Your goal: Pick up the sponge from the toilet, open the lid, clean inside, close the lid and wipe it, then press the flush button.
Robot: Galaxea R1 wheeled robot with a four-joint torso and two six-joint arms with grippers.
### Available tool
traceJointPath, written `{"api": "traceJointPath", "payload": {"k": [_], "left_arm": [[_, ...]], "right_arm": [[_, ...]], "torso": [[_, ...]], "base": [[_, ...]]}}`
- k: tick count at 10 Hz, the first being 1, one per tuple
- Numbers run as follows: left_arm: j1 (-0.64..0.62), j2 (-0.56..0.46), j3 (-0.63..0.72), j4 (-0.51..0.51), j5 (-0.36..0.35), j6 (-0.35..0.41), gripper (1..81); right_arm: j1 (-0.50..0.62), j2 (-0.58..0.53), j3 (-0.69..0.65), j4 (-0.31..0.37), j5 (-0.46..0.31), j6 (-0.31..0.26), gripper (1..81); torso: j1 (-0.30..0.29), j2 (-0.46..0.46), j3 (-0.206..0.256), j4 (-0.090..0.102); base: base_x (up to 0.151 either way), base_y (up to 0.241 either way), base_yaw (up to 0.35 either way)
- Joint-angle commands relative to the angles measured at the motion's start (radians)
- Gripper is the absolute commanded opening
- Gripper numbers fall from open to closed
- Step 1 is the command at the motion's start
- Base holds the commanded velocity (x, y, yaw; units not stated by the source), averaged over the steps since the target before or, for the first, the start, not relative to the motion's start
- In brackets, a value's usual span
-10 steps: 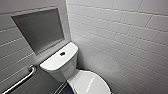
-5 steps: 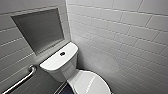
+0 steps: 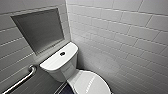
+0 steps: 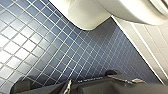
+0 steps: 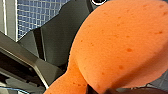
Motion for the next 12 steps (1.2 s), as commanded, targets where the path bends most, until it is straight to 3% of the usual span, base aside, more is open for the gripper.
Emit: {"api": "traceJointPath", "payload": {"k": [1,3,4,8,9,10,11,12], "left_arm": [[-0.074,-0.012,0.076,-0.031,0.117,0.001,81.1],[-0.086,-0.008,0.099,-0.026,0.118,0.001,81.1],[-0.1,-0.006,0.108,-0.026,0.121,0.001,81.1],[-0.136,0.003,0.157,-0.028,0.132,0.001,81.1],[-0.137,0.0,0.176,-0.026,0.132,0.001,81.1],[-0.137,-0.005,0.191,-0.028,0.13,0.001,81.1],[-0.139,-0.003,0.193,-0.028,0.129,0.001,81.1],[-0.139,0.003,0.194,-0.026,0.13,0.001,81.1]], "right_arm": [[-0.005,-0.014,-0.006,-0.027,-0.049,-0.004,1.0],[0.002,-0.005,-0.013,-0.027,-0.049,-0.004,1.0],[0.002,-0.001,-0.016,-0.027,-0.049,-0.004,1.0],[0.002,0.012,-0.024,-0.036,-0.049,-0.004,1.0],[0.002,0.013,-0.024,-0.04,-0.048,-0.004,1.0],[0.004,0.015,-0.024,-0.04,-0.047,-0.004,1.0],[0.005,0.018,-0.024,-0.04,-0.047,-0.004,1.0],[0.005,0.019,-0.024,-0.04,-0.049,-0.004,1.0]], "torso": [[0.0,0.0,0.0,0.0],[0.0,0.0,0.0,0.0],[0.064,-0.1,0.0,0.0],[0.11,-0.174,0.0,0.0],[0.069,-0.111,0.0,0.0],[0.091,-0.146,0.0,0.0],[0.099,-0.16,0.0,-0.025],[0.106,-0.17,0.0,-0.034]], "base": [[0.0,0.0,0.0],[0.0,0.0,0.0],[0.0,0.0,0.0],[0.0,0.0,0.0],[0.0,0.0,0.0],[0.0,0.0,0.0],[0.0,0.0,0.0],[0.0,0.0,0.0]]}}
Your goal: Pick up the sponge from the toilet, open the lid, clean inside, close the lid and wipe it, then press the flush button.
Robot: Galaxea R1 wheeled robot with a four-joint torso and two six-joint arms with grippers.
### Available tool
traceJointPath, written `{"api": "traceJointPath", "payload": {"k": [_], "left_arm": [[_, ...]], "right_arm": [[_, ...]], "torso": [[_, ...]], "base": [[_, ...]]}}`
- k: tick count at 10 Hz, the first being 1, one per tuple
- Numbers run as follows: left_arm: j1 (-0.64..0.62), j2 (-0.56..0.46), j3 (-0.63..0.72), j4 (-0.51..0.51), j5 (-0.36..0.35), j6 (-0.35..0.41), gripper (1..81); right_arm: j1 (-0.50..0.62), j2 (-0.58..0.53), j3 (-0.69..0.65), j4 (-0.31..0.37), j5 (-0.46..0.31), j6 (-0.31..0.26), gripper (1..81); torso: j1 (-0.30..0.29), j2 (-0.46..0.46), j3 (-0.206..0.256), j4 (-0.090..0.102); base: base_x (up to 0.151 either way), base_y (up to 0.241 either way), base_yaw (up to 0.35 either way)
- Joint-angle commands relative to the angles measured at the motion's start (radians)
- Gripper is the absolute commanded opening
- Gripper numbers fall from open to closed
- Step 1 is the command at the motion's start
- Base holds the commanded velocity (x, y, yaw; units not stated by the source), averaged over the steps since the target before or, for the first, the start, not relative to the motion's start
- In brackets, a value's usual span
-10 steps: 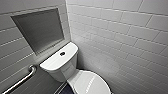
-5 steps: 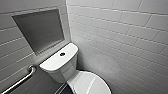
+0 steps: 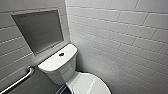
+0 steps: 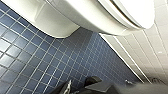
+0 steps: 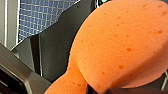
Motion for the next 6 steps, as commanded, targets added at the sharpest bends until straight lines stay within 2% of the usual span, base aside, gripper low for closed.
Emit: {"api": "traceJointPath", "payload": {"k": [1,3,4,5,6], "left_arm": [[-0.087,0.0,0.046,-0.01,0.054,0.001,81.1],[-0.115,0.003,0.082,-0.016,0.056,0.001,81.1],[-0.133,0.003,0.099,-0.021,0.056,0.0,81.1],[-0.153,0.005,0.11,-0.033,0.057,0.0,81.1],[-0.169,0.016,0.109,-0.045,0.057,0.0,81.1]], "right_arm": [[0.0,-0.021,0.012,-0.026,-0.04,-0.005,1.0],[0.001,-0.02,0.012,-0.034,-0.04,-0.004,1.0],[0.0,-0.018,0.012,-0.034,-0.04,-0.004,1.0],[0.0,-0.018,0.01,-0.035,-0.04,-0.005,1.0],[0.0,-0.018,0.009,-0.035,-0.04,-0.005,1.0]], "torso": [[0.0,0.0,0.0,-0.036],[-0.001,0.0,0.0,-0.069],[-0.001,0.0,0.0,-0.047],[-0.001,0.0,0.0,-0.061],[-0.001,0.0,0.0,-0.064]], "base": [[0.0,0.0,0.0],[0.0,0.0,0.0],[0.0,0.0,0.0],[0.0,0.0,0.0],[0.0,0.0,0.0]]}}
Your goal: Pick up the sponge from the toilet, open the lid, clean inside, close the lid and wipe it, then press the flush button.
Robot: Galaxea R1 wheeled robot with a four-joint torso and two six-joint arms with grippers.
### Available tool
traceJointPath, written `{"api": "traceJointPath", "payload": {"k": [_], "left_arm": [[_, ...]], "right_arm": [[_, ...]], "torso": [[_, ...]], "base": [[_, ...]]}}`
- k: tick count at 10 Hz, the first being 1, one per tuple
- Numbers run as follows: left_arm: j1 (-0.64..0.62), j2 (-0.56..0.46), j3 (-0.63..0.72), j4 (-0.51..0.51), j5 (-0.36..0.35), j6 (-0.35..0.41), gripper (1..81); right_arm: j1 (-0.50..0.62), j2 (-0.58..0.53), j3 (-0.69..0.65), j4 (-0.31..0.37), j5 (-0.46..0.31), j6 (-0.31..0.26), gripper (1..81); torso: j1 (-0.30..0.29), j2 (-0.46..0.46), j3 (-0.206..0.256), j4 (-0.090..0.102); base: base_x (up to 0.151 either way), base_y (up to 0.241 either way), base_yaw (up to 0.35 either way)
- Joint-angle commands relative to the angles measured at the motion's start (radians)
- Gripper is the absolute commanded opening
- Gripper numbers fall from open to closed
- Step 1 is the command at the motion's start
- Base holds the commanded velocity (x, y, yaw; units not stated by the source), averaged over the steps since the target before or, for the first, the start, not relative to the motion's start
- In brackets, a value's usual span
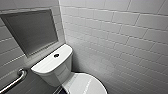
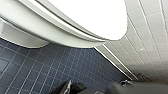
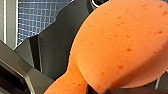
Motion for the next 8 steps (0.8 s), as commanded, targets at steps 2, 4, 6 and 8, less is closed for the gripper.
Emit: {"api": "traceJointPath", "payload": {"k": [2,4,6,8], "left_arm": [[-0.119,0.046,-0.003,-0.049,0.052,-0.003,81.1],[-0.131,0.101,-0.058,-0.101,0.052,-0.003,81.1],[-0.141,0.133,-0.087,-0.156,0.041,-0.003,81.1],[-0.158,0.149,-0.1,-0.221,0.041,-0.003,81.1]], "right_arm": [[0.003,-0.015,0.002,-0.025,-0.04,-0.005,1.0],[0.006,0.005,-0.016,-0.025,-0.041,-0.005,1.0],[0.008,0.008,-0.024,-0.024,-0.04,-0.004,1.0],[0.008,0.008,-0.025,-0.022,-0.04,-0.002,1.0]], "torso": [[0.0,0.0,0.0,0.0],[0.0,0.0,0.0,0.0],[0.0,0.0,0.0,0.0],[0.0,0.0,0.0,0.0]], "base": [[0.0,0.0,0.0],[0.0,0.0,0.0],[0.0,0.0,0.0],[0.0,0.0,0.0]]}}
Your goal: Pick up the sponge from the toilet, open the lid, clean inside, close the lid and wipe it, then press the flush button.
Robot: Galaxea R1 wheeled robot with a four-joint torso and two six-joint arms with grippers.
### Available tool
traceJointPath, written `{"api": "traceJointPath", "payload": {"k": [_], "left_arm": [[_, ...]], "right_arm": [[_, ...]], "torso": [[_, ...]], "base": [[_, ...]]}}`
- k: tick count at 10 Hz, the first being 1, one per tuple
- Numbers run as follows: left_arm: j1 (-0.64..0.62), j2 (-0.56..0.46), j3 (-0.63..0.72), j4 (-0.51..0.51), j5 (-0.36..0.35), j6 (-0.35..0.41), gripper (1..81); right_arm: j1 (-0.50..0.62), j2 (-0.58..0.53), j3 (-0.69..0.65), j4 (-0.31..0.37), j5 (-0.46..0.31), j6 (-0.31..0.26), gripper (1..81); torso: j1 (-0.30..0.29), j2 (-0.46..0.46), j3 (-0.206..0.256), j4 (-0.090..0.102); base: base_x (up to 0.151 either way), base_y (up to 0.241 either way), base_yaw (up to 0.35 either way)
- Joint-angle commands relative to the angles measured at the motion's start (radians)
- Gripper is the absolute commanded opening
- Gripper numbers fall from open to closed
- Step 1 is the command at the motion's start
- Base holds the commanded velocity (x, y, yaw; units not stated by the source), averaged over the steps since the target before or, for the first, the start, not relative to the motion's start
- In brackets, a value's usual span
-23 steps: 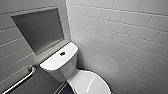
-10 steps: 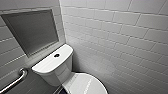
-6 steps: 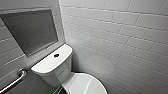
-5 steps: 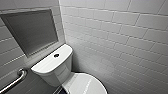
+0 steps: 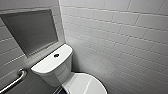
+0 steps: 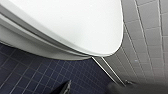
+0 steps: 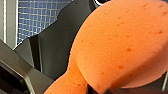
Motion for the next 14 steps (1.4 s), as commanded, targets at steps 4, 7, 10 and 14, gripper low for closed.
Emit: {"api": "traceJointPath", "payload": {"k": [4,7,10,14], "left_arm": [[-0.133,0.043,-0.001,-0.175,0.041,0.0,81.1],[-0.133,0.101,-0.086,-0.229,0.051,0.0,81.1],[-0.133,0.147,-0.156,-0.243,0.052,0.0,81.1],[-0.158,0.157,-0.159,-0.278,0.043,0.0,81.1]], "right_arm": [[0.005,-0.022,0.005,-0.02,-0.04,-0.001,1.0],[0.005,-0.014,-0.014,-0.02,-0.04,-0.002,1.0],[0.004,0.004,-0.044,-0.018,-0.04,-0.002,1.0],[0.005,0.021,-0.069,-0.018,-0.04,-0.001,1.0]], "torso": [[0.0,0.0,0.0,0.0],[0.0,0.0,0.0,0.0],[0.0,0.0,0.0,0.0],[0.0,0.0,0.0,0.0]], "base": [[0.0,0.0,0.0],[0.0,0.0,0.0],[0.0,0.0,0.0],[0.0,0.0,0.0]]}}
